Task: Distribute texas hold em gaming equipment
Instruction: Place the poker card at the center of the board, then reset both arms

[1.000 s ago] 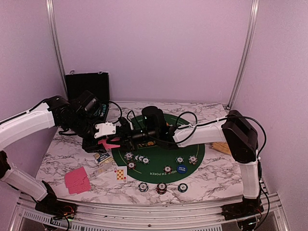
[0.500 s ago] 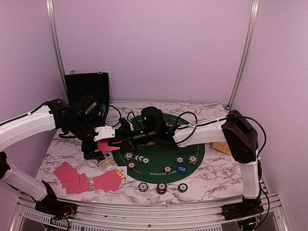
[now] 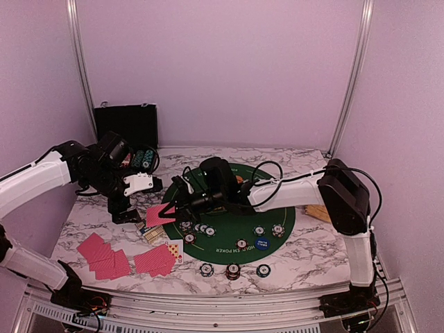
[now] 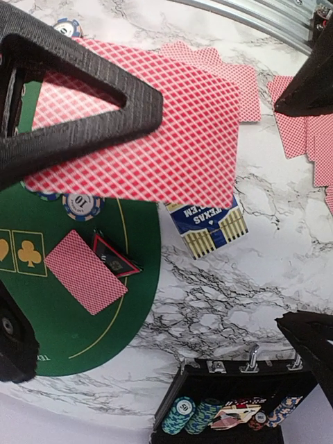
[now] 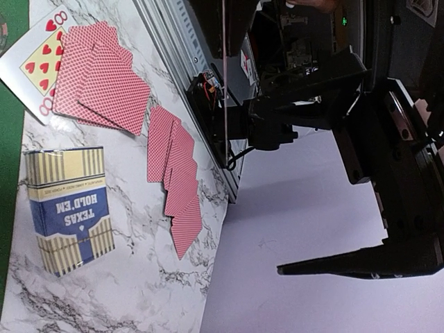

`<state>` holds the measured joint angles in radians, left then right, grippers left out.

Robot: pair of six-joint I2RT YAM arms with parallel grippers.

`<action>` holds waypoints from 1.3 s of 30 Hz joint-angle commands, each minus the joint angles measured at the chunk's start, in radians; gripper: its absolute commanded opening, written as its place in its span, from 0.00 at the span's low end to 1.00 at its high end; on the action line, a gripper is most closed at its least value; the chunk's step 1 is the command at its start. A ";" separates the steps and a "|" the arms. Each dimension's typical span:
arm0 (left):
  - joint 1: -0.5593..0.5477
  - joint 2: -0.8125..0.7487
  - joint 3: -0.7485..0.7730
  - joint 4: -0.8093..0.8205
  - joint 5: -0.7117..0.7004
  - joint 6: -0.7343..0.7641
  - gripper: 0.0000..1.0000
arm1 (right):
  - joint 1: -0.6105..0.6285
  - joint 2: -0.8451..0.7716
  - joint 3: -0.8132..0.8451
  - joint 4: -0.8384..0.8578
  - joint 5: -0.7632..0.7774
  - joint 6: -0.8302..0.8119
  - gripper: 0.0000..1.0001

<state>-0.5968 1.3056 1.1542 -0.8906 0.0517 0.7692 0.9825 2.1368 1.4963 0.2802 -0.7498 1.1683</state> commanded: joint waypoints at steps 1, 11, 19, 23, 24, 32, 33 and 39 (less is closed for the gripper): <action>0.059 -0.015 -0.011 -0.010 0.035 0.000 0.99 | -0.001 0.042 0.067 -0.070 0.012 -0.055 0.00; 0.123 0.015 0.040 -0.008 0.039 -0.084 0.99 | 0.002 0.159 0.279 -0.275 0.029 -0.179 0.04; 0.139 -0.008 0.014 0.003 0.045 -0.133 0.99 | 0.002 0.325 0.512 -0.440 0.063 -0.253 0.32; 0.164 -0.031 -0.014 0.011 0.047 -0.141 0.99 | -0.005 0.339 0.577 -0.617 0.156 -0.375 0.52; 0.170 -0.038 -0.018 0.013 0.047 -0.145 0.99 | -0.009 0.321 0.564 -0.647 0.183 -0.401 0.56; 0.273 -0.066 -0.059 0.074 0.089 -0.194 0.99 | -0.034 0.019 0.293 -0.709 0.377 -0.538 0.84; 0.289 -0.065 -0.068 0.090 0.095 -0.211 0.99 | -0.035 -0.028 0.258 -0.711 0.404 -0.554 0.89; 0.387 -0.071 -0.150 0.248 0.132 -0.325 0.99 | -0.052 -0.321 -0.006 -0.699 0.705 -0.668 0.99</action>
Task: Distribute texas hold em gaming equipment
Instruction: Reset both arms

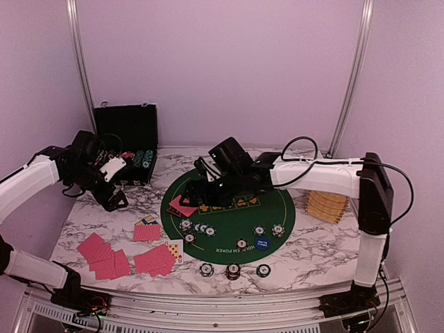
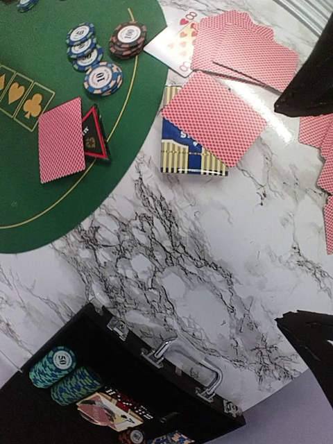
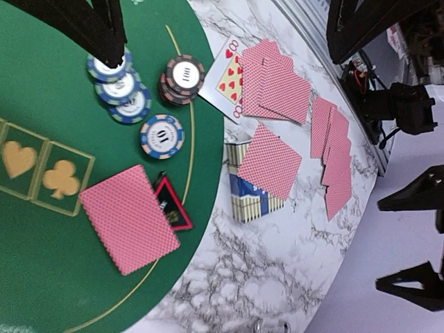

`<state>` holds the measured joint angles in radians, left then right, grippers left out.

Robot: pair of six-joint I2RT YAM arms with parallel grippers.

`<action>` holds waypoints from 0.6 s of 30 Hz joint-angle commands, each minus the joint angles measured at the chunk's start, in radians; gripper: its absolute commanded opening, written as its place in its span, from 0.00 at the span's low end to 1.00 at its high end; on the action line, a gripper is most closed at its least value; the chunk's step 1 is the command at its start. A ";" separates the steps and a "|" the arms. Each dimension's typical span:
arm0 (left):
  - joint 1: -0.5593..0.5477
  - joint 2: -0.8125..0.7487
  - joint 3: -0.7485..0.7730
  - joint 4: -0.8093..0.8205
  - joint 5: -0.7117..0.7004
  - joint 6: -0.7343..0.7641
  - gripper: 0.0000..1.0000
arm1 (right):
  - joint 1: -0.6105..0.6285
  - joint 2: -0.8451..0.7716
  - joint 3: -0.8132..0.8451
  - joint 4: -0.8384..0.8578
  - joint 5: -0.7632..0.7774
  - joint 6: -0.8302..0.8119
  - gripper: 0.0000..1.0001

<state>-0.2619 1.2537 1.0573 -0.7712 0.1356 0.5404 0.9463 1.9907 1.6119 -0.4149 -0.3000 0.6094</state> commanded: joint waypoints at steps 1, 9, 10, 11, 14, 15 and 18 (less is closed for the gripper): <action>0.067 -0.021 -0.080 0.171 0.057 -0.120 0.99 | -0.038 -0.238 -0.162 -0.012 0.314 -0.125 0.99; 0.162 -0.085 -0.393 0.706 0.045 -0.260 0.99 | -0.336 -0.539 -0.515 0.021 0.768 -0.177 0.99; 0.165 -0.081 -0.426 0.773 0.031 -0.270 0.99 | -0.361 -0.574 -0.593 0.104 0.832 -0.206 0.99; 0.166 -0.072 -0.452 0.838 0.011 -0.283 0.99 | -0.381 -0.612 -0.666 0.186 0.895 -0.241 0.99; 0.174 -0.038 -0.504 0.972 -0.008 -0.325 0.99 | -0.446 -0.681 -0.834 0.378 1.058 -0.318 0.99; 0.175 -0.033 -0.518 1.010 -0.011 -0.336 0.99 | -0.465 -0.697 -0.888 0.461 1.120 -0.345 0.99; 0.185 -0.022 -0.581 1.196 -0.035 -0.379 0.99 | -0.527 -0.750 -1.044 0.708 1.262 -0.417 0.99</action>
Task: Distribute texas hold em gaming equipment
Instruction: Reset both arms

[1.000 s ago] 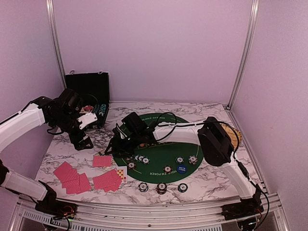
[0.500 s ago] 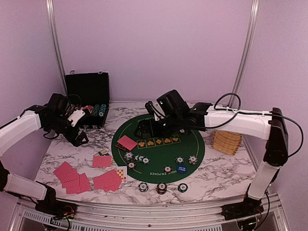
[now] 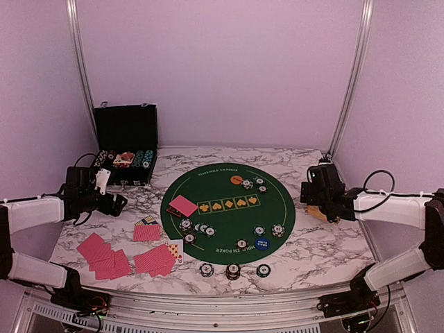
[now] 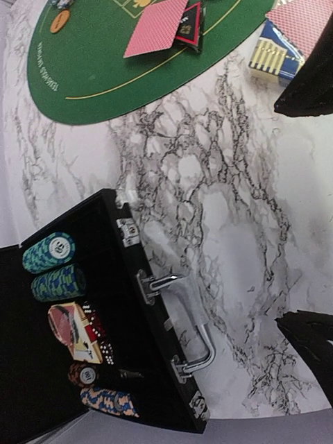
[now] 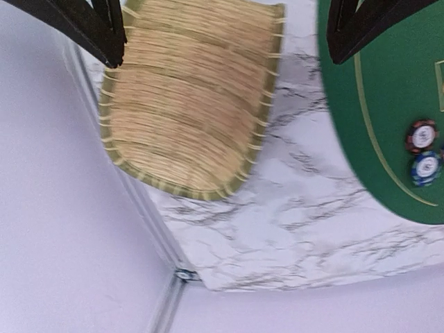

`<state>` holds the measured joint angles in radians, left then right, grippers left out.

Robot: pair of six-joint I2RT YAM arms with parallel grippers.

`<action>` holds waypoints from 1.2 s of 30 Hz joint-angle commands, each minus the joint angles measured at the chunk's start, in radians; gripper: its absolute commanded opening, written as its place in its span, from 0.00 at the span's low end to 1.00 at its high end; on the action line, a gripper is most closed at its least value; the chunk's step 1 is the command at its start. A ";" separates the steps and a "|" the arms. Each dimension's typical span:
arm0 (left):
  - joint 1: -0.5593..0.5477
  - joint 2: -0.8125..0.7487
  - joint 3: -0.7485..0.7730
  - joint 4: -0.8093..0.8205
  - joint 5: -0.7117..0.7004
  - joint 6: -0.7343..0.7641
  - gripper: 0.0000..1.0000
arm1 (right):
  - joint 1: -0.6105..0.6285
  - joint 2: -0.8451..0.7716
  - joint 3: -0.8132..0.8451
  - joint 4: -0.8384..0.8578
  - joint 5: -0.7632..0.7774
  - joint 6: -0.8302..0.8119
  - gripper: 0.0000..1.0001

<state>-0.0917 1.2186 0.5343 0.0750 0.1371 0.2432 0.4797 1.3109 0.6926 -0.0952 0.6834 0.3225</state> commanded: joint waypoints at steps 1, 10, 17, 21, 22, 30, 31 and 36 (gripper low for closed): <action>0.018 0.020 -0.088 0.424 -0.045 -0.096 0.99 | -0.079 -0.087 -0.178 0.491 0.283 -0.165 0.99; 0.030 0.187 -0.179 0.828 -0.126 -0.120 0.99 | -0.201 0.060 -0.455 1.289 0.105 -0.451 0.99; 0.071 0.286 -0.153 0.912 -0.171 -0.218 0.99 | -0.289 0.271 -0.437 1.477 -0.122 -0.485 0.99; 0.075 0.321 -0.285 1.204 -0.192 -0.230 0.99 | -0.389 0.293 -0.485 1.539 -0.339 -0.411 0.99; 0.074 0.325 -0.305 1.236 -0.183 -0.220 0.99 | -0.385 0.320 -0.503 1.618 -0.327 -0.428 0.99; 0.076 0.310 -0.277 1.160 -0.210 -0.235 0.99 | -0.387 0.300 -0.474 1.522 -0.305 -0.404 0.99; 0.075 0.309 -0.278 1.160 -0.214 -0.235 0.99 | -0.386 0.282 -0.469 1.481 -0.304 -0.393 0.99; 0.076 0.309 -0.277 1.160 -0.220 -0.235 0.99 | -0.388 0.297 -0.464 1.493 -0.305 -0.398 0.99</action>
